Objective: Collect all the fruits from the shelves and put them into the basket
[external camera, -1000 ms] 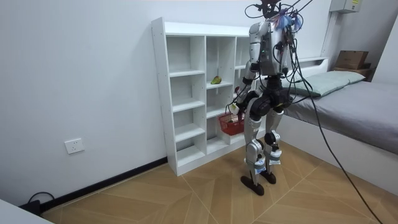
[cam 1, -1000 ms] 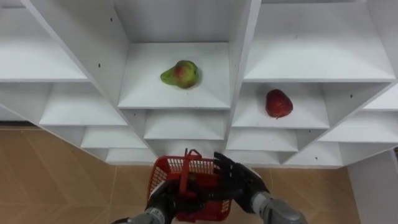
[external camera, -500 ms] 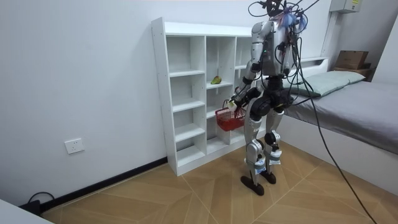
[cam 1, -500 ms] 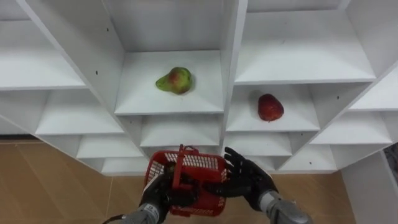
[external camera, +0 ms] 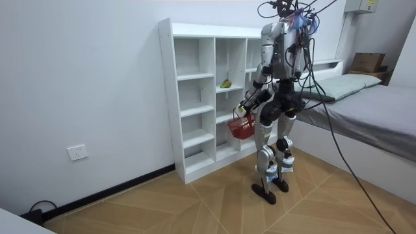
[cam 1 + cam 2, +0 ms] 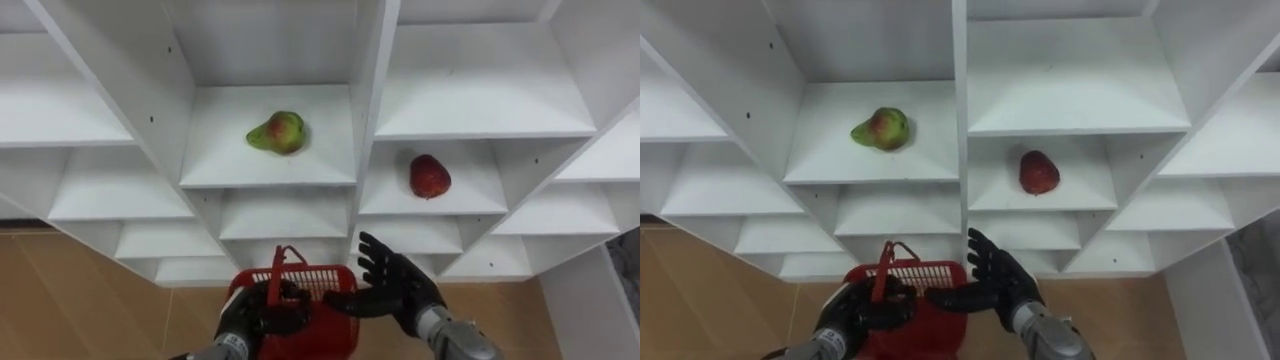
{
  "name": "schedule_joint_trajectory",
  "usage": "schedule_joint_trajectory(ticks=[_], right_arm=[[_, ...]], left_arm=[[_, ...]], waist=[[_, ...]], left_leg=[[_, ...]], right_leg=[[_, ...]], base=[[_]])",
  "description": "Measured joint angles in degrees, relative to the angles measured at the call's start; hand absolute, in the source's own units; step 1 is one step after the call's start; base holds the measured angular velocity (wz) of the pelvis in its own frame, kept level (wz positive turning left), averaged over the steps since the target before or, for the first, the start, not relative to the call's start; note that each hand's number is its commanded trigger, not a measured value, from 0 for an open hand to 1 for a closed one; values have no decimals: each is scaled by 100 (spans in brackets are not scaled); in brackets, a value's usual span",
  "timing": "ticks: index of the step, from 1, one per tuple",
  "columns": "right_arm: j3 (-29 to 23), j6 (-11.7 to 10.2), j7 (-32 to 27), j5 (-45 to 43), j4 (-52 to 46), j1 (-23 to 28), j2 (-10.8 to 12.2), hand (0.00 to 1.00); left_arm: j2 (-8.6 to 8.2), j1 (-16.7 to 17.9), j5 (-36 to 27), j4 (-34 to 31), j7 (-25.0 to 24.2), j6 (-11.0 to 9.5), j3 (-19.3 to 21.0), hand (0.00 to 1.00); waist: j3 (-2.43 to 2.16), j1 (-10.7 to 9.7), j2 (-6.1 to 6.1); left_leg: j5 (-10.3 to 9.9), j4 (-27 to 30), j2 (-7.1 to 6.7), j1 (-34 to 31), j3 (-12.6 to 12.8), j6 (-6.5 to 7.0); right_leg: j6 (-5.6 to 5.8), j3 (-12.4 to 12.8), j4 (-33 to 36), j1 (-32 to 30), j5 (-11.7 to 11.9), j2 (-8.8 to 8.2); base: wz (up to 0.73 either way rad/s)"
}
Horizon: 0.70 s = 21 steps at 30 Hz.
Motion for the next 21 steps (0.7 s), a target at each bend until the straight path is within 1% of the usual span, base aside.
schedule_joint_trajectory(ticks=[3,6,8,10,11,12,13,14,15,16,17,18,19,20,21], right_arm=[[12,-14,4,-413,-235,36,-18,0],[43,-20,3,-736,-500,71,-80,0],[57,-20,20,-949,-596,80,-122,0],[55,-10,78,-1178,-628,79,-170,0],[55,18,85,-1287,-673,80,-185,0],[57,81,145,-1515,-849,84,-227,0],[58,136,238,-1755,-1116,126,-291,0],[60,145,276,-1870,-1245,142,-322,0],[71,158,373,-2060,-1500,168,-392,0],[67,158,433,-2213,-1694,190,-421,0],[67,158,456,-2277,-1749,200,-419,0],[69,161,502,-2366,-1849,220,-417,0],[85,172,557,-2411,-1949,223,-424,0],[108,175,595,-2433,-2007,223,-437,0],[141,174,681,-2468,-2098,224,-449,0]], left_arm=[[106,42,-7,0,1,-19,25,100],[174,48,2,1,2,-18,33,100],[184,65,8,17,3,-18,101,100],[195,81,19,22,8,-18,222,100],[199,81,25,14,17,-17,255,100],[205,88,37,-28,24,-13,332,100],[202,105,35,-78,27,-11,408,100],[203,118,35,-116,28,-6,441,100],[219,143,45,-219,40,-6,468,100],[237,143,54,-289,55,-7,470,100],[246,146,54,-317,73,-7,470,100],[254,150,79,-376,124,-7,480,100],[262,147,116,-402,128,-16,513,100],[266,147,117,-392,128,-16,518,100],[274,151,118,-355,127,-15,517,100]], waist=[[-4,4,-66],[0,64,-115],[2,95,-144],[3,164,-200],[-4,165,-217],[-4,178,-244],[-14,185,-265],[-21,190,-279],[-25,206,-310],[-13,255,-350],[-17,278,-376],[-24,322,-430],[-22,349,-482],[-22,371,-503],[-11,407,-536]], left_leg=[[-1,-5,2,32,-67,-1],[-1,-56,1,84,-83,-1],[-1,-55,-6,147,-97,-1],[-3,-66,-10,252,-119,-2],[-3,-70,-10,254,-132,-2],[-3,-75,-11,246,-161,-2],[-3,-75,-12,236,-192,-2],[-3,-74,-14,235,-210,-2],[-3,-65,-14,243,-228,-3],[-3,-67,-14,294,-236,-3],[-4,-69,-13,320,-239,-5],[-11,-71,-12,333,-255,-16],[-13,-79,-12,368,-267,-18],[-13,-90,-12,388,-266,-19],[-14,-102,-12,424,-267,-19]], right_leg=[[0,-27,-20,50,0,8],[0,-32,-20,78,-1,10],[9,-34,-35,159,-8,10],[15,-51,-117,307,-11,18],[15,-65,-115,309,-12,17],[15,-92,-115,308,-12,17],[15,-127,-114,311,-12,15],[15,-137,-113,316,-12,15],[14,-156,-112,337,-11,15],[12,-163,-119,391,-13,17],[8,-164,-119,420,-17,18],[6,-170,-124,458,-26,22],[8,-166,-138,490,-29,30],[8,-162,-141,509,-29,31],[8,-159,-158,572,-29,33]], base=[[6],[2],[2],[7],[10],[13],[13],[12],[8],[5],[4],[7],[6],[0],[0]])
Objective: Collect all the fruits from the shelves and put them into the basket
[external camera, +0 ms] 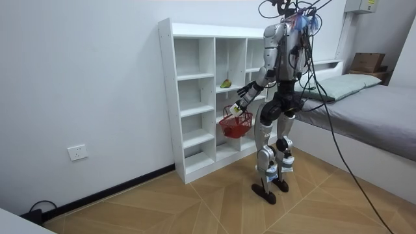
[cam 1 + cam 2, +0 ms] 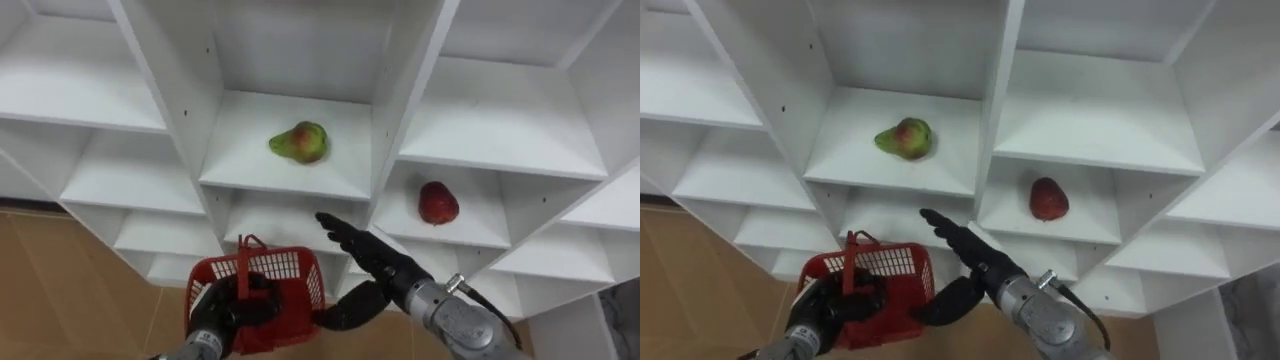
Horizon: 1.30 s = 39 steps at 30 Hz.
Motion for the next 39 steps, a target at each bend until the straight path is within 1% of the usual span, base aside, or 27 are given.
schedule_joint_trajectory(ticks=[1,3,4,8,9,10,11,12,13,14,15,16,18,20,22,24,27,28,29,31,32,33,35,36,37,38,39], right_arm=[[24,0,72,-38,-52,2,-1,0],[40,3,182,-135,-199,0,-19,0],[50,4,240,-185,-327,0,-32,0],[149,9,346,-354,-778,-10,-155,0],[149,18,362,-372,-945,-10,-201,0],[146,49,362,-380,-1115,-11,-238,0],[144,59,361,-391,-1182,-13,-242,0],[144,76,362,-395,-1296,-18,-238,0],[145,76,369,-395,-1338,-28,-232,0],[145,76,370,-395,-1344,-28,-234,0],[145,78,369,-396,-1372,-28,-238,0],[143,80,369,-418,-1468,-42,-241,0],[146,80,368,-512,-1637,-140,-230,0],[143,80,341,-696,-1780,-263,-224,0],[145,80,272,-793,-1866,-475,-201,0],[146,80,162,-799,-1866,-567,-180,0],[146,81,-49,-978,-1873,-612,-139,0],[144,107,-141,-1073,-1893,-613,-126,0],[141,131,-183,-1111,-1919,-616,-123,0],[121,200,-342,-1244,-2068,-679,-125,0],[118,209,-385,-1278,-2103,-703,-135,0],[118,215,-446,-1337,-2160,-778,-176,0],[108,232,-566,-1359,-2204,-954,-230,0],[96,257,-677,-1374,-2206,-1053,-229,0],[62,261,-748,-1498,-2205,-1121,-227,0],[31,261,-770,-1540,-2205,-1133,-227,0],[-78,273,-800,-1648,-2205,-1154,-215,0]], left_arm=[[1,16,1,14,0,0,1,100],[11,13,66,78,-7,-1,4,100],[25,18,169,136,-7,5,23,100],[70,25,166,161,-1,12,105,100],[92,26,177,153,19,11,134,100],[117,28,264,159,44,11,164,100],[128,31,316,163,52,11,169,100],[164,33,406,173,61,11,170,100],[176,34,429,211,61,11,173,100],[179,38,449,230,60,11,173,100],[183,39,453,267,36,11,174,100],[187,46,450,274,24,11,213,100],[186,80,450,274,5,11,320,100],[177,131,446,274,-17,11,399,100],[165,138,406,274,-17,12,449,100],[148,133,403,272,-17,12,447,100],[118,151,545,271,-16,26,559,100],[68,155,649,271,-15,69,613,100],[61,156,683,271,-13,98,640,100],[19,159,798,271,-14,195,832,100],[7,161,797,271,-13,213,841,100],[19,163,798,270,-12,233,844,100],[50,163,790,243,-9,237,842,100],[64,163,794,236,-7,243,842,100],[52,168,845,237,-5,260,884,100],[39,172,906,237,-5,274,928,100],[9,170,931,227,-5,309,1003,100]], waist=[[-12,51,-37],[-1,119,-77],[-2,162,-104],[-7,216,-170],[0,235,-199],[17,250,-243],[27,259,-268],[55,286,-320],[70,328,-367],[65,355,-386],[38,395,-428],[34,422,-468],[45,437,-502],[44,439,-513],[46,439,-533],[33,491,-551],[30,546,-586],[24,559,-603],[23,575,-607],[28,652,-636],[28,658,-649],[23,664,-681],[41,663,-758],[41,661,-826],[51,666,-883],[57,664,-892],[63,673,-944]], left_leg=[[-4,-7,-1,38,-1,-2],[-5,-42,-3,83,-21,-3],[-5,-42,-3,93,-25,-3],[-5,-42,-10,94,-102,-3],[-5,-43,-15,96,-137,-4],[-4,-45,-15,107,-145,-4],[-4,-45,-14,113,-147,-4],[-5,-48,-14,133,-149,-5],[-8,-56,-15,170,-149,-9],[-13,-56,-17,189,-149,-13],[-20,-53,-21,196,-158,-14],[-20,-53,-22,201,-173,-14],[-21,-56,-22,228,-190,-14],[-25,-84,-21,282,-219,-17],[-37,-64,-23,288,-300,-26],[-41,-63,-19,307,-340,-32],[-47,-42,-13,295,-426,-43],[-47,-42,-13,304,-458,-45],[-49,-43,-10,308,-459,-49],[-56,-40,6,321,-461,-62],[-59,-43,8,331,-465,-67],[-63,-44,12,344,-477,-73],[-69,-42,12,343,-511,-83],[-73,-34,11,348,-527,-90],[-79,-25,12,375,-560,-95],[-84,-14,11,374,-599,-97],[-113,57,11,360,-640,-95]], right_leg=[[3,1,-48,56,1,5],[6,-10,-52,94,-1,8],[6,-11,-53,106,-1,10],[6,-53,-53,128,-1,8],[6,-57,-53,140,-1,9],[7,-30,-53,154,-4,14],[8,-12,-54,162,-6,18],[9,-9,-54,180,-10,19],[11,-3,-69,222,-11,22],[14,2,-79,244,-13,23],[19,4,-131,280,-12,29],[24,3,-144,292,-7,32],[23,6,-145,318,-5,36],[25,4,-143,372,-4,38],[26,2,-145,414,-4,47],[27,36,-143,447,-4,55],[27,42,-143,474,-4,80],[28,52,-141,486,-4,81],[28,68,-141,491,-4,85],[28,95,-145,507,-4,99],[28,95,-145,519,-4,101],[29,88,-144,538,-5,107],[29,76,-145,564,-5,115],[29,73,-149,582,-5,121],[29,43,-156,628,-5,121],[29,7,-155,645,-5,120],[29,2,-149,677,-5,123]], base=[[0],[4],[5],[10],[10],[8],[0],[0],[0],[0],[5],[6],[5],[7],[17],[14],[14],[17],[6],[0],[0],[5],[8],[11],[13],[20],[21]])
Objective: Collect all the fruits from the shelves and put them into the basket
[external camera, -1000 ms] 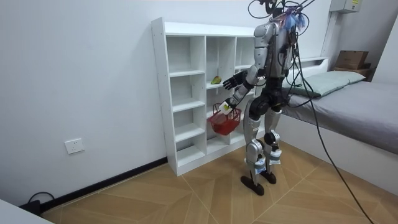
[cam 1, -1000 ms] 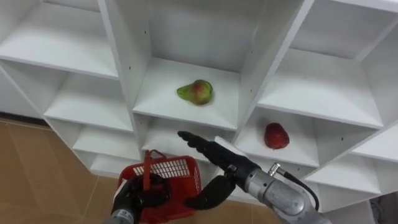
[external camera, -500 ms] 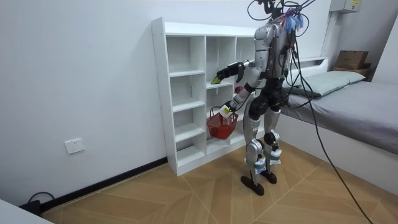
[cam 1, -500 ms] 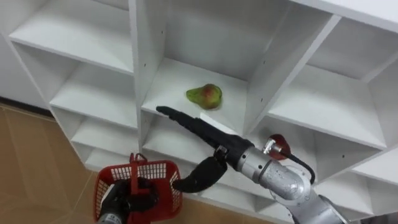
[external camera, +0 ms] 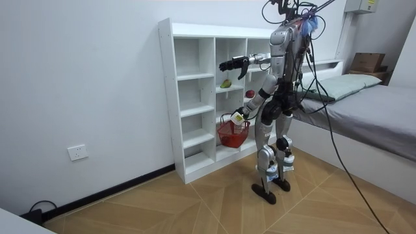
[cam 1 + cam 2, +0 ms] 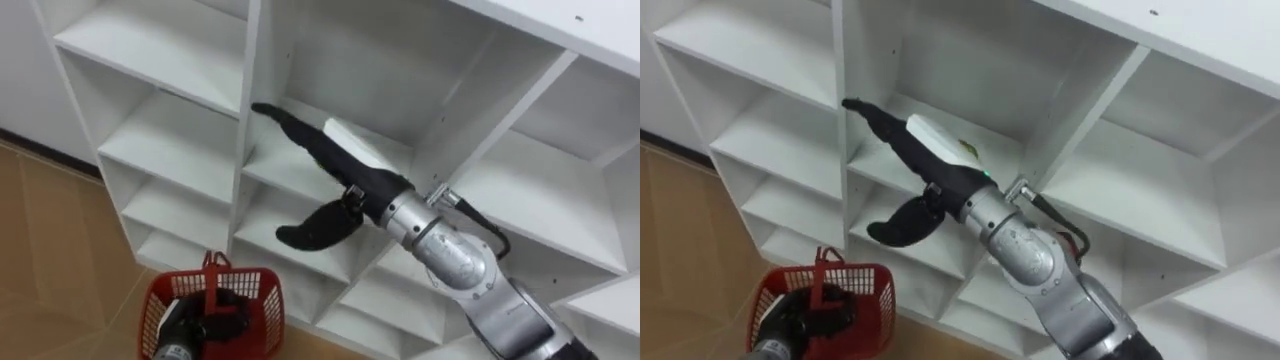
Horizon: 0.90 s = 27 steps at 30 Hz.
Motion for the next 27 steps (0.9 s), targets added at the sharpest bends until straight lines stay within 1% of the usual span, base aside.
schedule_joint_trajectory(ticks=[1,3,4,7,9,10,11,14,15,16,17,19,20,22,23,24,26,27], right_arm=[[-72,46,-85,-95,25,-51,-2,0],[-164,62,-224,-152,147,-195,-6,0],[-265,59,-334,-147,233,-270,-7,0],[-520,62,-637,-183,294,-291,-25,0],[-622,57,-832,-216,413,-307,-28,0],[-664,60,-927,-216,570,-342,-28,0],[-688,60,-965,-216,645,-349,-29,0],[-730,112,-1102,-274,1160,-459,-47,0],[-731,185,-1105,-275,1327,-512,-79,0],[-732,243,-1106,-245,1475,-571,-112,0],[-732,267,-1106,-219,1537,-600,-139,0],[-732,430,-1106,-206,1686,-691,-277,0],[-733,478,-1106,-217,1701,-704,-301,0],[-733,613,-1104,-220,1784,-737,-319,0],[-733,633,-1103,-221,1803,-737,-319,0],[-733,716,-1095,-221,1817,-737,-319,0],[-733,798,-1069,-225,1830,-737,-319,0],[-733,833,-1066,-228,1832,-737,-320,0]], left_arm=[[-20,14,87,-39,0,64,64,100],[-5,35,96,-143,-1,167,129,100],[-10,34,126,-199,-2,173,194,100],[9,33,255,-220,0,191,350,100],[33,33,384,-220,-1,243,356,100],[44,31,476,-223,-3,292,351,100],[49,30,522,-223,-4,314,349,100],[59,32,705,-228,-10,436,350,100],[61,32,778,-238,-14,501,348,100],[72,33,833,-246,-14,561,345,100],[74,33,855,-248,-14,584,345,100],[82,48,870,-305,-14,711,339,100],[89,51,871,-322,-14,741,340,100],[130,51,870,-327,-14,830,341,100],[138,51,871,-327,-14,840,342,100],[141,51,870,-328,-14,870,342,100],[140,68,871,-327,-17,957,340,100],[140,86,870,-327,-17,996,340,100]], waist=[[7,36,-45],[10,52,-80],[17,60,-90],[12,91,-121],[21,92,-142],[38,85,-158],[44,85,-172],[42,85,-207],[39,100,-214],[20,107,-248],[21,118,-255],[14,151,-281],[13,156,-293],[21,180,-344],[29,180,-355],[34,179,-380],[34,190,-396],[35,196,-394]], left_leg=[[-42,73,1,-7,-5,3],[-122,225,3,-59,-26,9],[-158,318,3,-103,-47,15],[-168,354,-6,-106,-59,32],[-176,383,-7,-98,-61,38],[-189,405,-6,-88,-71,40],[-200,427,-6,-97,-83,39],[-286,625,6,-200,-139,28],[-315,702,9,-238,-145,27],[-319,719,6,-262,-162,28],[-319,730,6,-270,-170,28],[-339,794,-1,-307,-214,28],[-344,804,-1,-314,-220,28],[-344,815,-4,-321,-249,27],[-345,824,-6,-330,-263,25],[-357,865,-6,-367,-290,24],[-376,902,-5,-383,-300,27],[-380,907,-10,-383,-301,31]], right_leg=[[2,-6,-2,35,-1,11],[2,-5,1,53,-1,40],[2,-8,0,52,-1,62],[3,-10,4,67,-1,51],[3,-15,2,100,-1,50],[4,-31,0,126,-1,50],[4,-49,1,130,-1,52],[5,-69,3,134,-2,66],[10,-69,3,132,-5,72],[14,-77,2,122,-7,71],[14,-81,3,120,-7,70],[21,-73,4,121,-11,72],[23,-66,4,120,-13,73],[24,-63,6,126,-13,76],[24,-63,6,125,-13,78],[24,-62,5,120,-13,84],[24,-48,6,123,-13,93],[24,-3,6,123,-13,94]], base=[[17],[2],[0],[0],[6],[6],[8],[7],[4],[5],[6],[7],[7],[7],[11],[10],[4],[0]])
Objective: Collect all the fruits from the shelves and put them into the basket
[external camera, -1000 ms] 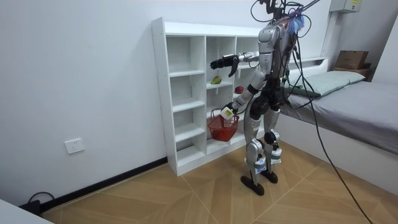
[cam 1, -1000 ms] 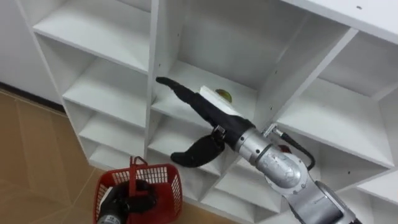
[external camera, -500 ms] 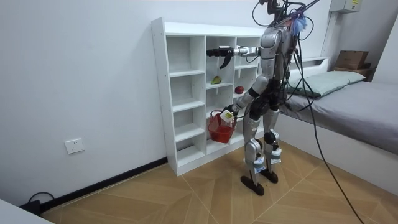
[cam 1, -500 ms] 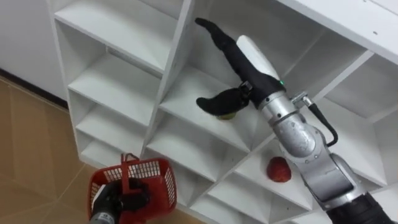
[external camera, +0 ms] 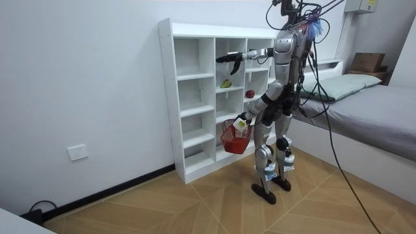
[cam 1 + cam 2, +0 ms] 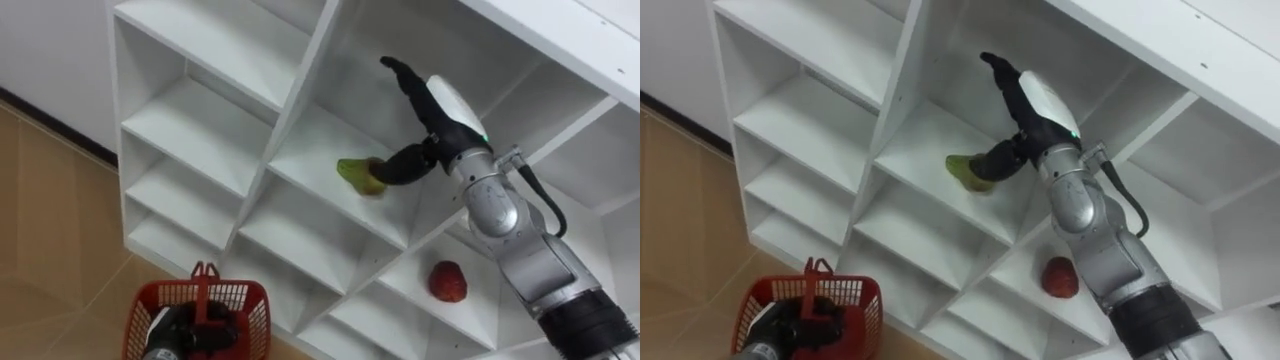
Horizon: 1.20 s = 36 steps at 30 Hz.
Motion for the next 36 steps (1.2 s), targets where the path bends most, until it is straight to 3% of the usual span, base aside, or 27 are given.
schedule_joint_trajectory(ticks=[4,6,13,18,21,31,36], right_arm=[[5,14,24,41,368,-50,0,0],[48,55,55,191,623,-66,-1,0],[305,224,361,471,1210,-116,21,0],[306,276,377,585,1353,-160,89,0],[309,287,373,616,1450,-259,99,0],[303,391,326,611,1682,-472,355,0],[290,381,164,607,1826,-543,355,0]], left_arm=[[12,13,54,-4,0,42,-19,100],[23,12,50,-41,-1,55,-66,100],[25,11,50,-34,-99,79,-128,100],[25,-15,43,-35,-107,162,-128,100],[26,-25,-8,-35,-107,168,-181,100],[26,-42,-10,-31,-105,168,-181,100],[12,-74,5,-34,-106,169,-302,100]], waist=[[4,32,4],[7,145,9],[72,330,68],[54,312,40],[60,285,47],[100,293,107],[109,298,218]], left_leg=[[-5,10,-4,5,1,8],[-11,10,1,13,15,6],[-11,9,5,-99,24,2],[-12,22,7,-209,12,4],[-19,71,4,-309,12,13],[-37,136,-4,-435,0,27],[-39,194,-21,-500,-34,31]], right_leg=[[1,10,1,13,0,-3],[1,18,0,11,0,-3],[11,7,0,-107,-6,-9],[11,-29,0,-201,-6,-8],[11,-140,4,-278,-6,-15],[13,-162,11,-364,-6,-18],[13,-310,9,-383,-6,-31]], base=[[0],[-4],[-1],[0],[0],[0],[4]])
